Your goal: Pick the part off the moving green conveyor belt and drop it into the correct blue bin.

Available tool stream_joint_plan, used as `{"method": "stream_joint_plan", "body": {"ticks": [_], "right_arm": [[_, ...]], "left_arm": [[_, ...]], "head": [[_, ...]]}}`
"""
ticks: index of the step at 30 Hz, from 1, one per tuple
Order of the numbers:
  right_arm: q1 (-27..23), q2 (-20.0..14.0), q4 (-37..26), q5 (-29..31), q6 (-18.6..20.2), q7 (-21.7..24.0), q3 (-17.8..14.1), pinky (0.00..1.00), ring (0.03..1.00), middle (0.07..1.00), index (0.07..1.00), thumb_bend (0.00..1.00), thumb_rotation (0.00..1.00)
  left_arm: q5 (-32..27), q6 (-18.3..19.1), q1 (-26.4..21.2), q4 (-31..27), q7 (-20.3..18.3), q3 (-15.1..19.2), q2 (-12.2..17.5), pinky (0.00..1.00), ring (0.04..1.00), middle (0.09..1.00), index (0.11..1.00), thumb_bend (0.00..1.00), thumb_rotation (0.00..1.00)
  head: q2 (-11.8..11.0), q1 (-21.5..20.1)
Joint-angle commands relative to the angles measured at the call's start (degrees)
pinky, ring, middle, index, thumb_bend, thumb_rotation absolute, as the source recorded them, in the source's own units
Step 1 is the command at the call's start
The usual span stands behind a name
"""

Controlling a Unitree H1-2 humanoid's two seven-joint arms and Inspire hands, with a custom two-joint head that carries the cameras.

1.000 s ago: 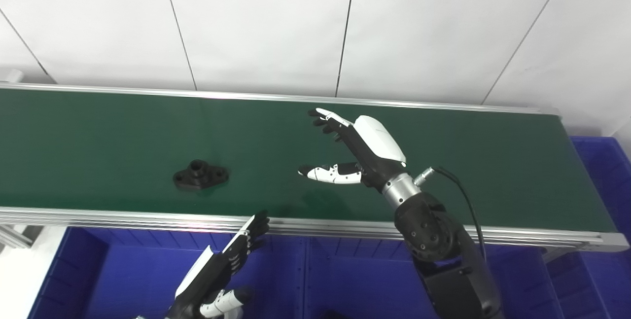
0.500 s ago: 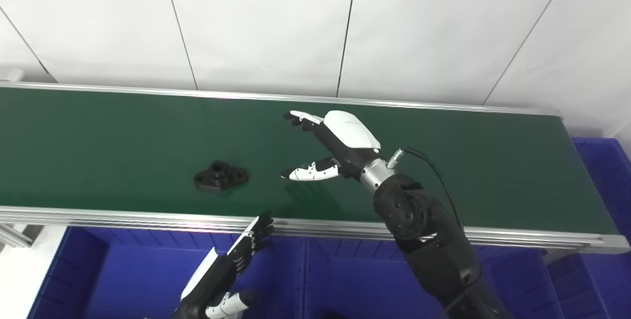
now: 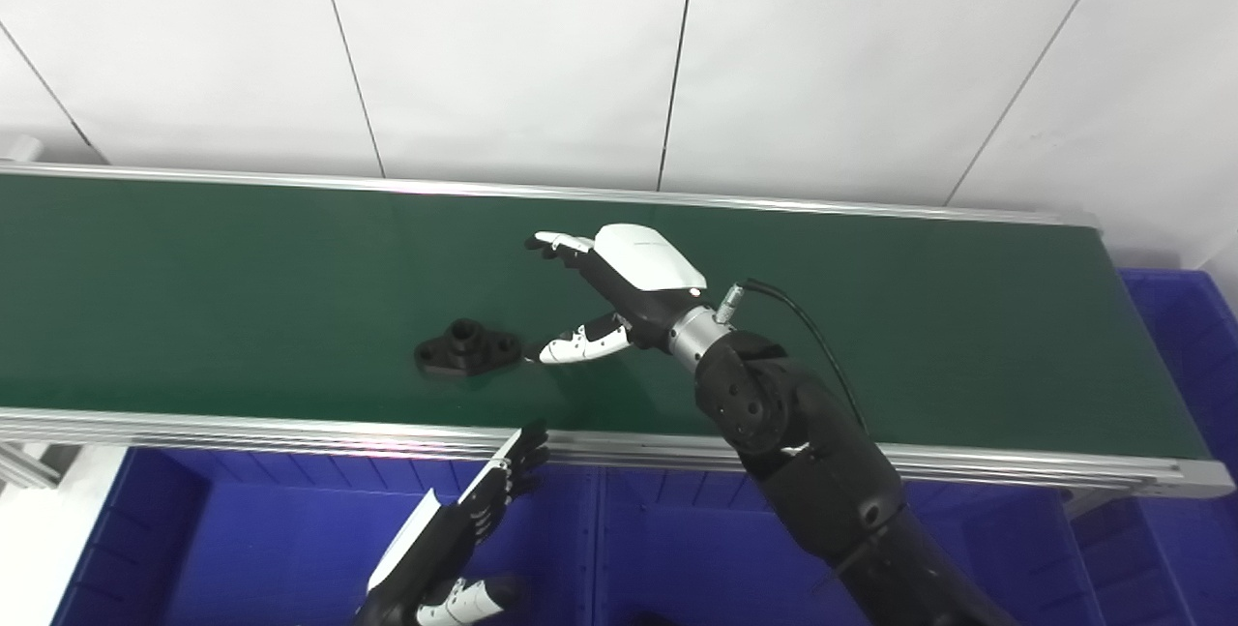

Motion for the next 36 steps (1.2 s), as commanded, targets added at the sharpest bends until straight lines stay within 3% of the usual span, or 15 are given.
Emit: {"method": "stream_joint_plan", "body": {"ticks": [1,10,20,22,26,29,33,36], "right_arm": [[-3.35,1.26,0.95,-0.38,-4.19,-2.29,0.19,0.72,0.811,0.852,0.892,0.7,0.41],[-4.59,2.19,5.66,-1.7,-5.88,-4.13,1.69,0.71,0.805,0.852,0.891,0.7,0.4],[-4.37,1.84,9.27,-3.82,-7.2,-6.69,3.41,0.7,0.795,0.837,0.883,0.69,0.34],[-4.23,1.05,10.52,-4.38,-8.27,-7.39,3.99,0.68,0.77,0.817,0.854,0.68,0.17],[-3.88,0.24,12.28,-4.79,-9.99,-8.96,4.26,0.65,0.74,0.787,0.822,0.68,0.04],[-3.52,-0.1,12.86,-4.45,-10.45,-9.32,4.09,0.63,0.719,0.764,0.796,0.68,0.0],[-2.75,-0.62,13.33,-3.66,-10.28,-8.88,3.46,0.59,0.673,0.719,0.752,0.65,0.0],[-2.6,-1.05,13.88,-2.74,-10.33,-7.84,2.93,0.46,0.64,0.694,0.643,0.46,0.0]], "left_arm": [[0.03,-2.45,0.1,-0.6,0.48,-0.2,-0.14,0.93,0.977,1.0,0.987,0.71,0.8],[-0.25,-2.43,0.12,-0.62,0.55,-0.43,-0.17,0.94,0.981,1.0,0.987,0.71,0.79],[0.09,-2.43,0.37,-1.28,0.8,-0.55,-0.2,0.94,0.982,1.0,0.99,0.71,0.81],[-0.41,-2.46,0.44,-1.32,0.6,-0.61,-0.16,0.94,0.985,1.0,0.99,0.71,0.8],[-0.61,-2.47,0.67,-1.6,0.59,-0.66,-0.12,0.94,0.985,1.0,0.992,0.71,0.8],[-0.44,-2.42,0.87,-1.83,0.75,-0.6,-0.19,0.93,0.982,1.0,0.99,0.71,0.8],[0.12,-2.44,1.19,-2.25,1.03,-0.5,-0.22,0.92,0.976,1.0,0.991,0.73,0.82],[0.1,-2.3,1.25,-2.59,0.84,-0.61,0.01,0.93,0.983,1.0,0.995,0.74,0.82]], "head": [[-0.07,0.01],[-0.09,0.17],[0.32,-0.07],[0.4,-0.24],[0.64,-0.27],[0.75,-0.24],[0.99,-0.34],[1.16,-0.35]]}}
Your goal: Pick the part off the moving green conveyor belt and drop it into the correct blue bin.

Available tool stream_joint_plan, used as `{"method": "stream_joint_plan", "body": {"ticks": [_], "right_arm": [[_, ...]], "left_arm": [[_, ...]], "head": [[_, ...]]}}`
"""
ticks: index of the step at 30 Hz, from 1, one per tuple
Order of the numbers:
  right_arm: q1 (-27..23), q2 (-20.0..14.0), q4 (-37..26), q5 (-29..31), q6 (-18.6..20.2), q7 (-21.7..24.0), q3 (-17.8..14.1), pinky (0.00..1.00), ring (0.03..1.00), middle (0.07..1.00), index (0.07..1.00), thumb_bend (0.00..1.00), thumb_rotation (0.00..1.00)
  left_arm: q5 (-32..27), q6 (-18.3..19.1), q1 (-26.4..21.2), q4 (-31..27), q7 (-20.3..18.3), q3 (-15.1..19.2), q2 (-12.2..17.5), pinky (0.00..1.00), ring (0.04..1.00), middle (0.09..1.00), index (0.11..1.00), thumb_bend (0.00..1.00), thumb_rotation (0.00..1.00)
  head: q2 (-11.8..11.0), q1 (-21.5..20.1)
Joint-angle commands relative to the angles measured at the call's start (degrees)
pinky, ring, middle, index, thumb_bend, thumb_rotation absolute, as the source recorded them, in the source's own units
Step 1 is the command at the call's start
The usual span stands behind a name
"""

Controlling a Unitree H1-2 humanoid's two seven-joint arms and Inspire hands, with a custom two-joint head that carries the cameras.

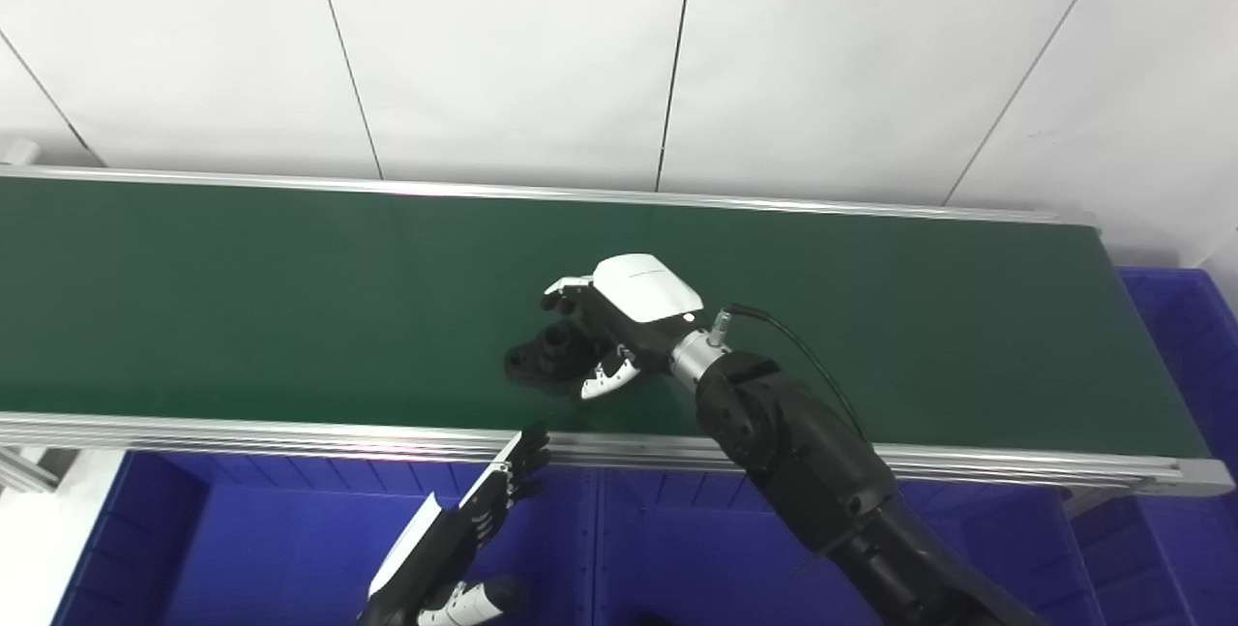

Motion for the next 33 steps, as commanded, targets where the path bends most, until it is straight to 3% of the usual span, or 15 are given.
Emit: {"method": "stream_joint_plan", "body": {"ticks": [1,3,5,8,14,17,24,27,28,33], "right_arm": [[-0.87,-0.04,-0.05,0.97,-1.93,0.87,-0.36,0.44,0.633,0.685,0.606,0.44,0.0],[-0.94,-0.33,-0.31,1.04,-1.43,1.3,-0.47,0.44,0.612,0.668,0.579,0.43,0.0],[-0.99,-0.66,-0.71,0.86,-0.99,1.55,-0.46,0.43,0.497,0.626,0.558,0.47,0.0],[-0.92,-1.0,-1.02,0.43,-0.81,1.54,-0.33,0.42,0.435,0.549,0.548,0.49,0.0],[0.03,-0.97,-0.73,0.87,-1.47,0.91,-0.61,0.43,0.437,0.53,0.542,0.5,0.0],[0.6,-0.97,-1.11,0.7,-1.23,0.95,-0.43,0.43,0.465,0.551,0.465,0.5,0.0],[1.37,-1.46,-1.81,0.28,-1.39,0.42,-0.07,0.43,0.466,0.557,0.456,0.5,0.0],[2.63,-2.44,-5.9,0.42,-0.98,0.0,-0.99,0.43,0.465,0.555,0.454,0.49,0.0],[3.27,-2.77,-7.91,0.37,-0.33,-0.01,-1.49,0.39,0.475,0.564,0.46,0.49,0.0],[7.22,-4.38,-19.9,-1.13,4.76,2.22,-4.64,0.35,0.481,0.567,0.467,0.49,0.0]], "left_arm": [[0.27,-2.32,0.52,-1.94,0.39,-0.19,0.08,0.93,0.985,1.0,0.996,0.74,0.82],[0.25,-2.35,0.53,-2.06,0.37,-0.2,0.07,0.93,0.985,1.0,0.996,0.73,0.82],[0.0,-2.34,0.52,-2.13,0.23,-0.25,0.11,0.93,0.987,1.0,0.997,0.73,0.82],[0.18,-2.31,0.49,-2.16,0.36,-0.12,0.12,0.93,0.982,1.0,0.998,0.74,0.82],[-0.84,-2.33,0.32,-2.01,0.03,-0.08,0.27,0.93,0.985,1.0,0.997,0.73,0.81],[-1.21,-2.38,0.3,-1.98,-0.05,0.02,0.38,0.94,0.988,1.0,0.997,0.71,0.8],[-1.45,-2.28,0.22,-2.05,0.01,0.2,0.34,0.94,0.988,1.0,0.997,0.73,0.8],[-1.39,-2.11,0.34,-2.38,0.08,0.25,0.33,0.93,0.985,1.0,0.996,0.73,0.8],[-1.61,-2.12,0.35,-2.46,-0.01,0.23,0.36,0.94,0.987,1.0,0.997,0.73,0.8],[-1.89,-1.95,0.45,-2.89,-0.17,0.22,0.59,0.94,0.99,1.0,1.0,0.72,0.78]], "head": [[0.02,-0.11],[-0.03,-0.14],[0.0,-0.27],[0.05,-0.46],[0.21,-1.25],[0.33,-1.53],[0.41,-1.81],[0.76,-2.11],[0.91,-2.19],[1.19,-2.7]]}}
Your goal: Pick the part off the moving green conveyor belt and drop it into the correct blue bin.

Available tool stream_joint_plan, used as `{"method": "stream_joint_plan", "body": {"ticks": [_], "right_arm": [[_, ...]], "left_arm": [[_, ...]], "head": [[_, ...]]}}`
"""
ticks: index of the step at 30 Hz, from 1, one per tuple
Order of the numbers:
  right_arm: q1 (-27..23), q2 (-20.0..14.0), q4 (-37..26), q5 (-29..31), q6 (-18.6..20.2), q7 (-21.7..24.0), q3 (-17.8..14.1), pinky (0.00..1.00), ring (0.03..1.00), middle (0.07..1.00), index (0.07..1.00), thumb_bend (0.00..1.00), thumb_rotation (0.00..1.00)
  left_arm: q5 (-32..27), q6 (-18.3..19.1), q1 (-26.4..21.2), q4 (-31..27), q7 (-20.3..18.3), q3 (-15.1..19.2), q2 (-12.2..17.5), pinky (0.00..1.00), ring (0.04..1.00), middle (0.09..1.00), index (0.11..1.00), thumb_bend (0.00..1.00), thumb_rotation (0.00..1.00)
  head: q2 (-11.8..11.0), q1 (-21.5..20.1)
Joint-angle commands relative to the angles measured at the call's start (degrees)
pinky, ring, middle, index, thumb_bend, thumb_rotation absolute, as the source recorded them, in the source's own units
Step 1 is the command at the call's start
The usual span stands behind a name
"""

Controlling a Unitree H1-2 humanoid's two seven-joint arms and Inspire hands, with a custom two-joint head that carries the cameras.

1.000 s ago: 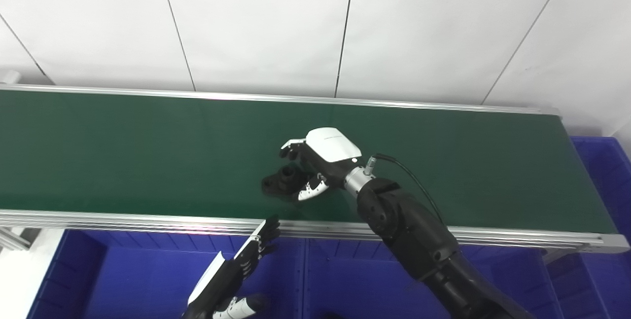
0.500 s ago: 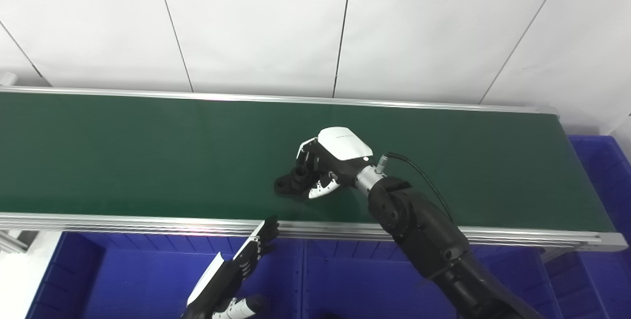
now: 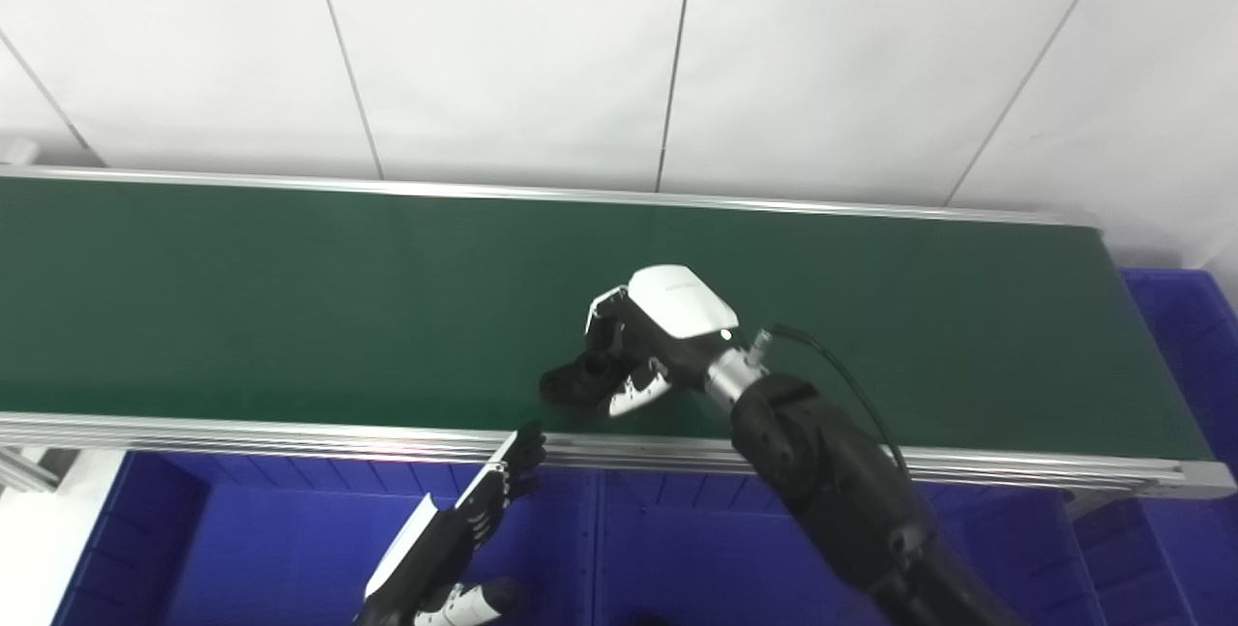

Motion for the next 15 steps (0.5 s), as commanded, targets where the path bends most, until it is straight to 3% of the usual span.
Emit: {"method": "stream_joint_plan", "body": {"ticks": [1,8,15], "right_arm": [[-1.14,-0.68,-6.37,-1.19,3.12,0.24,-2.5,0.35,0.473,0.56,0.472,0.49,0.0],[4.03,-3.12,-19.83,-2.89,7.64,4.47,-6.98,0.33,0.465,0.56,0.476,0.49,0.0],[8.65,-5.71,-27.28,-3.89,7.86,6.72,-9.67,0.34,0.462,0.544,0.467,0.49,0.0]], "left_arm": [[-1.02,-1.94,0.09,-1.78,-0.03,0.08,0.36,0.94,0.989,1.0,1.0,0.72,0.78],[-2.05,-1.98,0.01,-2.0,-0.04,0.34,0.37,0.94,0.989,1.0,0.997,0.7,0.77],[-1.87,-2.38,-0.01,-2.01,0.27,0.99,0.13,0.94,0.988,1.0,0.995,0.7,0.78]], "head": [[0.19,-0.1],[0.8,-0.29],[1.52,-0.7]]}}
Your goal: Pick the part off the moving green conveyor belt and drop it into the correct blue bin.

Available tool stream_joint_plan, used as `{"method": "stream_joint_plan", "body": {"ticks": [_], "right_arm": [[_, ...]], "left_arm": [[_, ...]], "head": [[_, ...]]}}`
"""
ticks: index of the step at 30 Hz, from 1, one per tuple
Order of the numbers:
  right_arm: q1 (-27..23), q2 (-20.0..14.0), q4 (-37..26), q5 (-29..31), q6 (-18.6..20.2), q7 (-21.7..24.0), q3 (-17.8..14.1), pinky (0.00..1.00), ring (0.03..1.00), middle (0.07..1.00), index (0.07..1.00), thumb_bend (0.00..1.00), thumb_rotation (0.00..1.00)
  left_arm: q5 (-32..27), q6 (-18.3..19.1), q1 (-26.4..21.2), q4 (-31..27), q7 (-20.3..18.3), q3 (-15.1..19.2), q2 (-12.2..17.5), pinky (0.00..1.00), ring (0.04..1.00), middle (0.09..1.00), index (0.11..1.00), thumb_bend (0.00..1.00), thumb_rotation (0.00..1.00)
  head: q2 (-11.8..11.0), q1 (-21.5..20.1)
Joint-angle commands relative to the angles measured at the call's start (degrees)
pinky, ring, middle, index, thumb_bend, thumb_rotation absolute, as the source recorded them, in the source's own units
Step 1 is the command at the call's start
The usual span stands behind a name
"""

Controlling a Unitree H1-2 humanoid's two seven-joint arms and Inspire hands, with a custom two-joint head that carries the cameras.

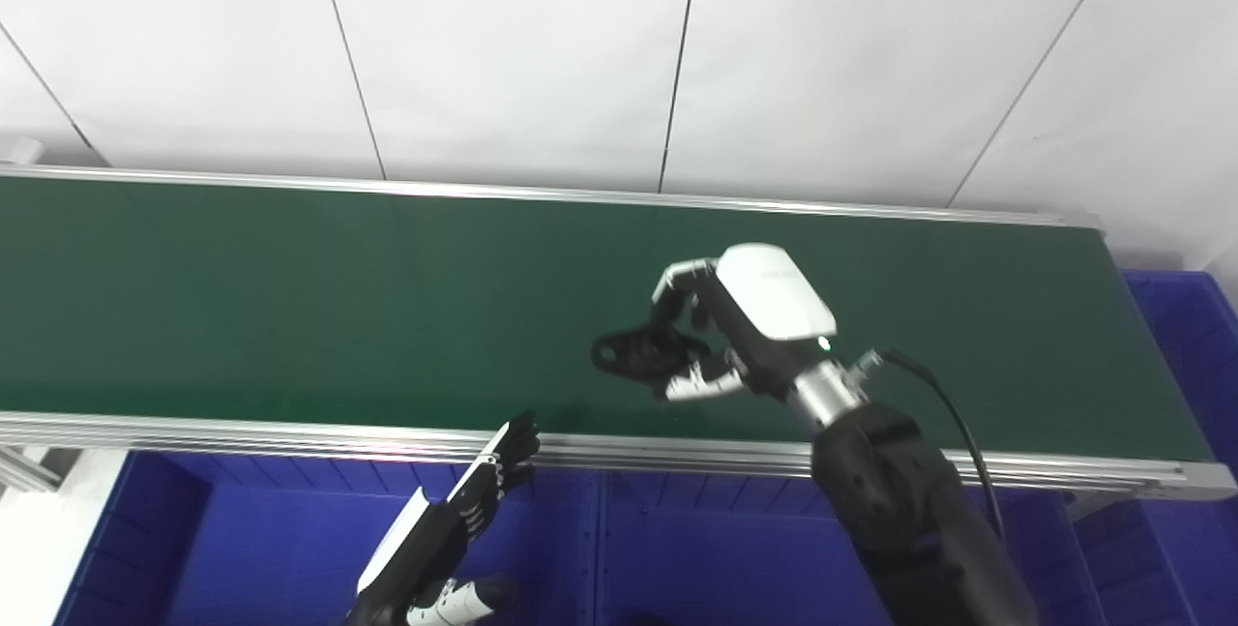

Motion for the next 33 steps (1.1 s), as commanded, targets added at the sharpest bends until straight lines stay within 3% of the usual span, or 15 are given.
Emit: {"method": "stream_joint_plan", "body": {"ticks": [1,7,12,15,22,26,28,29,30,31,32,33], "right_arm": [[-0.02,-0.72,-4.1,-0.19,0.13,-0.18,-1.56,0.34,0.473,0.546,0.455,0.49,0.0],[6.36,-3.92,-7.9,-0.46,-1.96,0.73,-1.83,0.32,0.441,0.548,0.475,0.49,0.0],[13.79,-6.24,-9.19,0.25,-3.32,1.87,-0.08,0.31,0.416,0.527,0.518,0.49,0.0],[17.09,-6.72,-8.59,-0.53,-3.34,2.29,1.54,0.34,0.458,0.515,0.48,0.5,0.0],[20.1,-6.18,-6.39,-2.7,0.27,8.4,5.08,0.31,0.432,0.538,0.516,0.49,0.0],[19.69,-5.52,-3.73,-3.39,1.6,11.41,5.5,0.25,0.369,0.474,0.536,0.5,0.0],[19.25,-5.18,-2.73,-4.29,2.22,12.98,5.75,0.27,0.396,0.509,0.501,0.51,0.0],[19.09,-5.14,-2.32,-4.85,2.21,13.38,5.95,0.36,0.415,0.52,0.514,0.51,0.0],[19.1,-5.08,-2.16,-5.39,2.2,13.51,6.0,0.38,0.417,0.521,0.516,0.51,0.0],[19.18,-4.99,-2.27,-5.91,2.33,13.64,5.96,0.43,0.525,0.506,0.511,0.51,0.0],[19.28,-4.9,-2.44,-6.23,2.41,13.72,5.86,0.5,0.643,0.67,0.504,0.51,0.08],[19.58,-4.57,-3.09,-6.9,2.74,13.39,5.6,0.53,0.683,0.726,0.501,0.5,0.11]], "left_arm": [[-0.97,-2.33,0.17,-1.69,0.39,0.48,0.03,0.94,0.988,1.0,0.996,0.71,0.78],[-1.47,-2.28,0.62,-2.08,0.63,0.95,-0.43,0.95,0.989,1.0,0.999,0.74,0.79],[-1.55,-1.88,1.04,-3.16,0.6,1.28,-0.21,0.95,0.982,1.0,1.0,0.72,0.81],[-1.94,-1.42,1.1,-3.74,0.45,1.54,0.02,0.95,0.98,1.0,1.0,0.72,0.81],[-1.52,-0.39,1.31,-5.2,0.35,2.17,0.66,0.95,0.976,1.0,1.0,0.71,0.81],[-1.42,0.18,1.3,-5.51,0.26,2.49,1.05,0.95,0.98,1.0,0.997,0.71,0.82],[-1.62,0.49,1.23,-5.8,0.23,2.52,1.09,0.95,0.983,1.0,0.996,0.71,0.81],[-1.59,0.58,1.26,-6.01,0.25,2.51,1.1,0.95,0.983,1.0,0.997,0.71,0.81],[-1.46,0.67,1.29,-6.24,0.29,2.5,1.1,0.95,0.983,1.0,0.997,0.71,0.81],[-1.37,0.85,1.35,-6.54,0.32,2.48,1.08,0.95,0.983,1.0,0.998,0.71,0.81],[-1.32,0.97,1.4,-6.74,0.33,2.48,1.07,0.94,0.983,1.0,0.999,0.71,0.81],[-1.32,1.42,1.57,-7.07,0.41,2.52,1.04,0.94,0.983,1.0,0.999,0.7,0.81]], "head": [[0.29,-0.04],[1.3,-0.66],[2.91,-0.73],[3.68,-0.97],[5.54,-1.48],[6.19,-1.83],[6.38,-1.82],[6.59,-1.81],[6.73,-1.8],[6.91,-1.77],[6.95,-1.76],[7.11,-1.72]]}}
